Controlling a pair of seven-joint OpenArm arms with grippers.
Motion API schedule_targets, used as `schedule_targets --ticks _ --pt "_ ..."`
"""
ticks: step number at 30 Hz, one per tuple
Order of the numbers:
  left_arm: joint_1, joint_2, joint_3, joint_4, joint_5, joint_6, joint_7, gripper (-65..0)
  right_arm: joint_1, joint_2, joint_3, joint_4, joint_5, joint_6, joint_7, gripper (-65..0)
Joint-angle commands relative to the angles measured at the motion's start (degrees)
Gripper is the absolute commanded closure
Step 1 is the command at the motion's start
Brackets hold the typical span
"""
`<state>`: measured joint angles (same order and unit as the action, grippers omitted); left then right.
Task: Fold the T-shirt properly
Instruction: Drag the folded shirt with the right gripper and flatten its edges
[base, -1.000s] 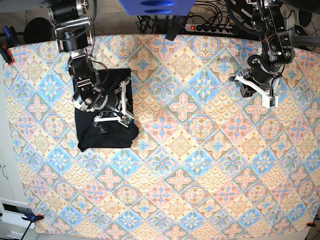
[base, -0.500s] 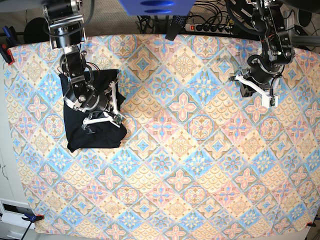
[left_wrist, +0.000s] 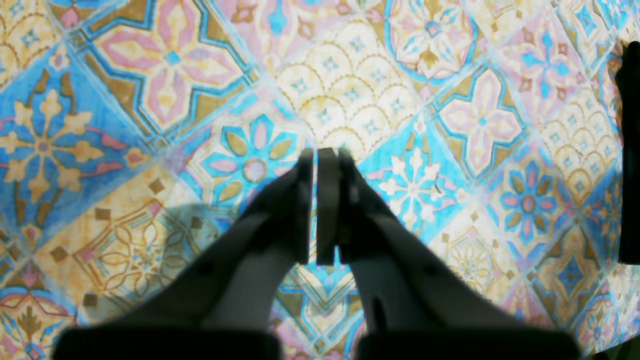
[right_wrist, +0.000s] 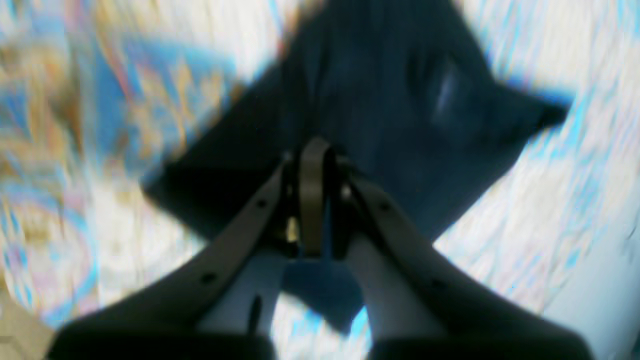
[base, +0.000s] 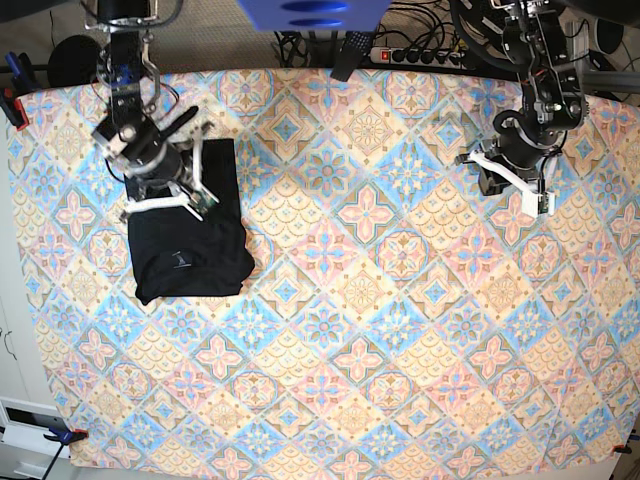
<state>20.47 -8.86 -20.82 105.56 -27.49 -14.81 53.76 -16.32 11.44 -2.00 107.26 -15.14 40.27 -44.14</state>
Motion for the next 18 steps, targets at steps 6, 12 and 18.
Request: schedule_targets --ticks 6,12,18 --pt "-0.3 -0.4 -0.1 0.9 -0.5 -0.2 -0.9 0.0 -1.9 0.3 2.0 0.8 0.6 -0.3 1.5 -1.4" --pt "-0.3 -0.4 2.1 0.9 -0.5 -0.2 -0.9 0.0 -1.7 0.0 -0.2 -7.5 0.6 -0.3 2.1 -1.4" --pt "-0.3 -0.4 2.1 0.9 -0.5 -0.2 -0.9 0.0 -1.6 -0.1 -5.9 -14.5 0.6 -0.3 7.4 -1.4"
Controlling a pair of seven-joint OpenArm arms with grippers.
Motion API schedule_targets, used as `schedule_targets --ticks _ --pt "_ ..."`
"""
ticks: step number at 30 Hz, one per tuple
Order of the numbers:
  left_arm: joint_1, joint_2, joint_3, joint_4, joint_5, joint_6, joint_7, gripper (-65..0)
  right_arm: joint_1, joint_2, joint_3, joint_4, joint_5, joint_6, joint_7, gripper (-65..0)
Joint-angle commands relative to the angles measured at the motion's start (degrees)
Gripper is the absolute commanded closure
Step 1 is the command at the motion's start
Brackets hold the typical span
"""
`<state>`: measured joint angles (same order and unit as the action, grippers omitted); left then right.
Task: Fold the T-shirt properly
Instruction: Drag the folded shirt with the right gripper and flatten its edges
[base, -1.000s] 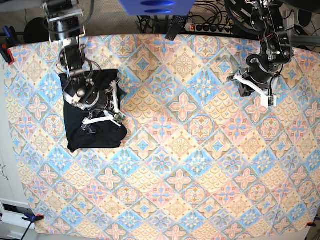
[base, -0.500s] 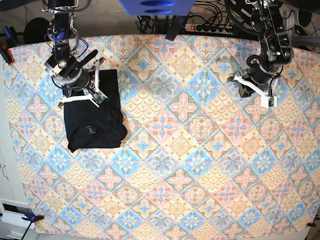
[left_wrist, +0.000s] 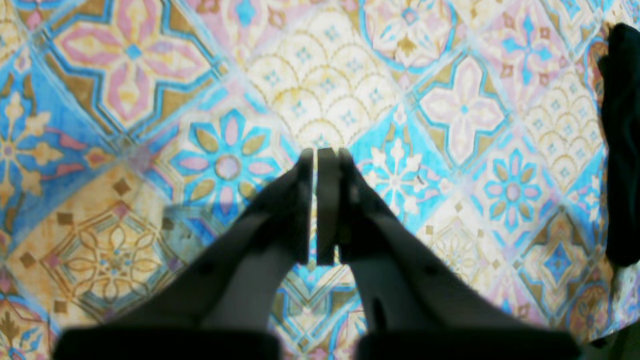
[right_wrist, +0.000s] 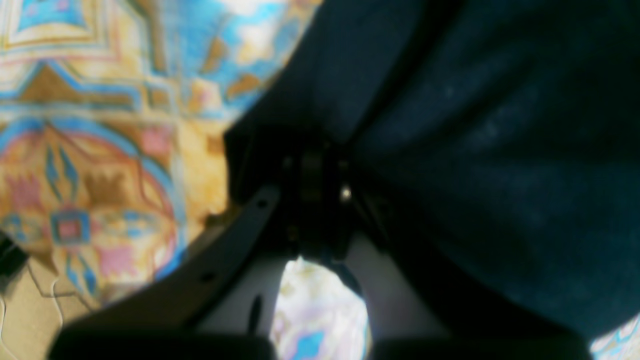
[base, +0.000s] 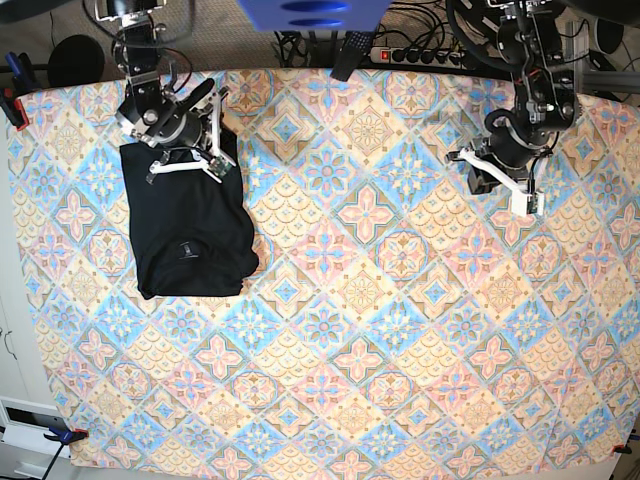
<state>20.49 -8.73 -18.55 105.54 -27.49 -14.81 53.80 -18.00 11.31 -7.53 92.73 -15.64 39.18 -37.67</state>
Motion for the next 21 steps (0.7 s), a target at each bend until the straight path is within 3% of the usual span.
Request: schedule_targets --ticks 1,11,21 --pt "-0.3 -0.6 -0.1 1.0 -0.5 -0.2 -0.9 0.0 0.1 0.0 -1.0 -0.3 1.1 0.8 1.1 -1.4" --pt "-0.1 -0.7 -0.1 1.0 -0.5 -0.2 -0.9 0.0 0.2 0.1 -1.0 4.4 1.1 0.8 1.1 -1.4" --pt "1.4 -0.9 -0.2 1.1 -0.5 -0.3 -0.9 0.0 -0.9 0.2 4.0 17.3 1.2 0.8 -1.0 -1.4"
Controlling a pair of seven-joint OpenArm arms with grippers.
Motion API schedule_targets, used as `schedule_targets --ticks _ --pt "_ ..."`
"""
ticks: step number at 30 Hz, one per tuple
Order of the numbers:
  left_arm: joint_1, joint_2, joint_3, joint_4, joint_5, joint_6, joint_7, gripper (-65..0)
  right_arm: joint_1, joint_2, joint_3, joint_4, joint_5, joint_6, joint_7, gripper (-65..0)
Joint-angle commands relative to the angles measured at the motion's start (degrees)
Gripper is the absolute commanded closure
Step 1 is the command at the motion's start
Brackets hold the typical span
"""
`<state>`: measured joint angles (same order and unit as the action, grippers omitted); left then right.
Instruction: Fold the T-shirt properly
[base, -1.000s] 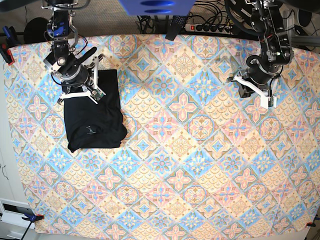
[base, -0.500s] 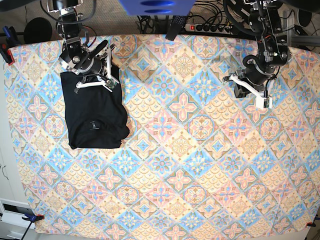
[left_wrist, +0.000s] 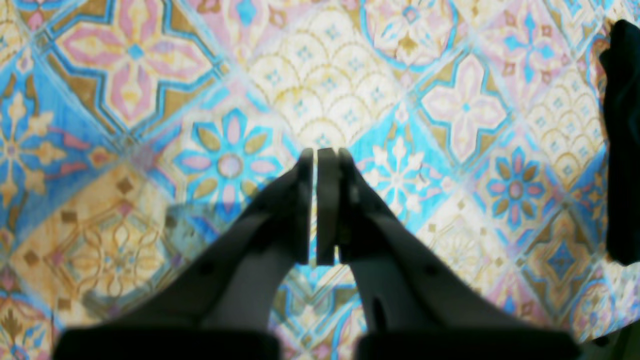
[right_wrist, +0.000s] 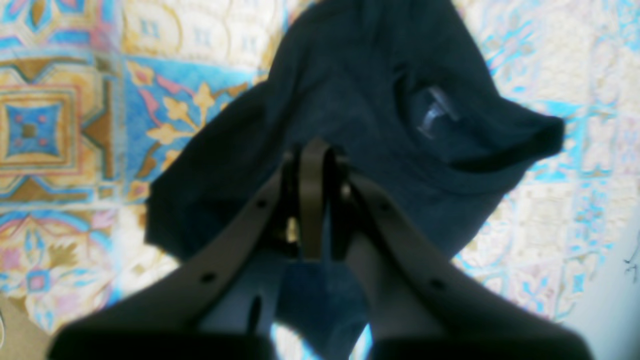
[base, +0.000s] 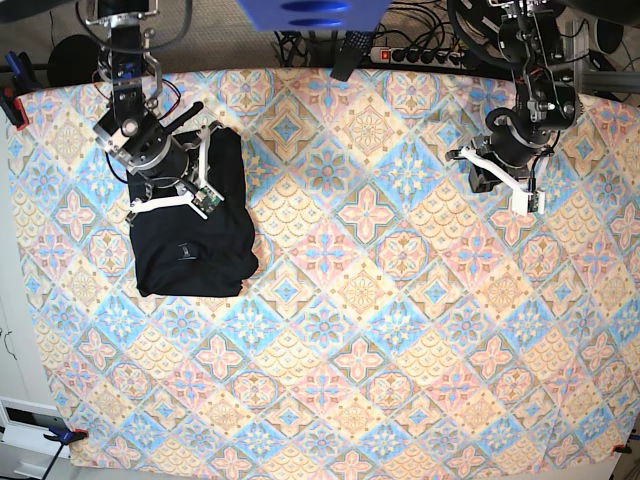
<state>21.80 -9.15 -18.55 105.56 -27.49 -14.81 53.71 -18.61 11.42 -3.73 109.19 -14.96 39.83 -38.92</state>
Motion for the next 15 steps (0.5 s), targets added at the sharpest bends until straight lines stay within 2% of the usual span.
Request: schedule_targets --ticks 1,11,15 --pt "0.7 -0.6 -0.2 1.3 -0.5 -0.3 -0.8 0.0 -1.1 0.1 0.7 1.8 0.5 0.2 -0.2 -1.4" --pt "11.0 -2.1 -0.7 10.1 -0.5 -0.3 -1.0 0.0 -13.4 0.0 10.4 3.6 0.6 0.2 -0.2 0.0" --pt "15.7 -2.1 -3.7 10.9 -0.5 -0.3 -1.0 0.0 -18.4 0.0 16.4 3.6 7.2 0.2 -0.2 0.0"
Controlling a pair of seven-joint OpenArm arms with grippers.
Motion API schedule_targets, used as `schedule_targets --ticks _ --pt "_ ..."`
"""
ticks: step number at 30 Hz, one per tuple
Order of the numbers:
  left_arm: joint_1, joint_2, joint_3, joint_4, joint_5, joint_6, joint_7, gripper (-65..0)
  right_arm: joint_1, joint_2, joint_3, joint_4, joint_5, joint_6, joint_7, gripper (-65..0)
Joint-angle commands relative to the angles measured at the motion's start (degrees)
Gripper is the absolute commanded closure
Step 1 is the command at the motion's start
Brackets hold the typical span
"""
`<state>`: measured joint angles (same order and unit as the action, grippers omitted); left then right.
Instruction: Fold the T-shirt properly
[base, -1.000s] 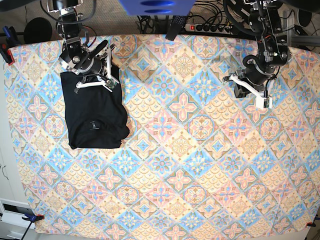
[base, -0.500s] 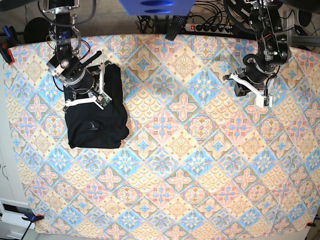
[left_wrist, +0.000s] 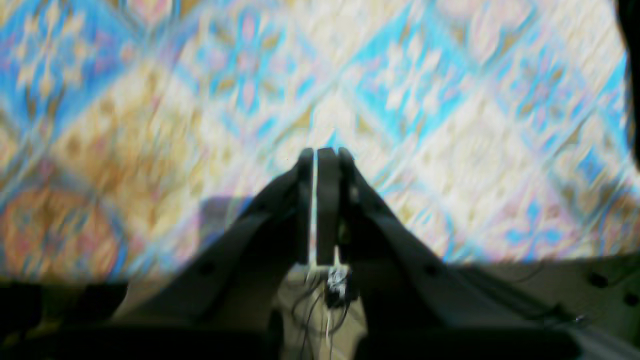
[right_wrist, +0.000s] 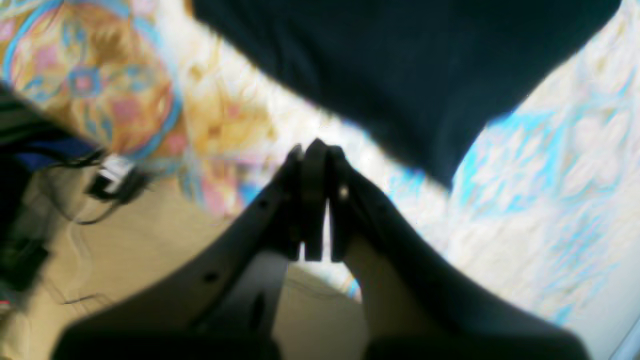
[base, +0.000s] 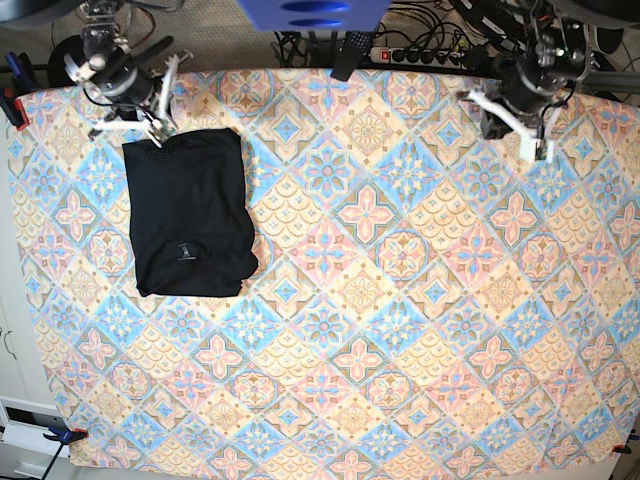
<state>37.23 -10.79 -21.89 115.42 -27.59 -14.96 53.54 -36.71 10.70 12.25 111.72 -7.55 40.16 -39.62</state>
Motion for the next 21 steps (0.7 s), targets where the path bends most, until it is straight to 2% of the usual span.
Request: schedule_targets --ticks 1,5,9,13,18,21 --pt "1.3 -0.4 -0.7 1.0 -0.4 -0.1 -0.8 0.0 -1.6 0.7 2.3 1.1 1.6 -0.2 0.5 0.0" --pt "5.3 -0.5 -1.8 1.2 -0.4 -0.1 -1.1 0.0 -5.9 0.7 8.9 1.1 8.7 -0.2 0.4 0.0" --pt "10.1 -0.5 -1.8 1.8 -0.4 -0.1 -1.1 0.0 -12.0 0.7 13.6 0.9 13.1 -0.2 0.4 0.0" --pt "14.2 -0.5 -1.5 1.8 -0.4 -0.1 -1.1 0.0 -16.4 0.4 13.7 0.4 13.7 -0.2 0.4 0.0" --pt "16.3 -0.5 -0.7 -0.4 0.2 -0.1 -1.1 0.0 -19.1 -3.4 14.0 -2.7 13.5 -0.2 0.5 0.0" --pt "15.7 -0.5 1.8 -5.2 1.5 -0.1 -1.2 0.0 -18.7 -4.2 13.7 -8.2 13.5 -0.2 0.5 0.0"
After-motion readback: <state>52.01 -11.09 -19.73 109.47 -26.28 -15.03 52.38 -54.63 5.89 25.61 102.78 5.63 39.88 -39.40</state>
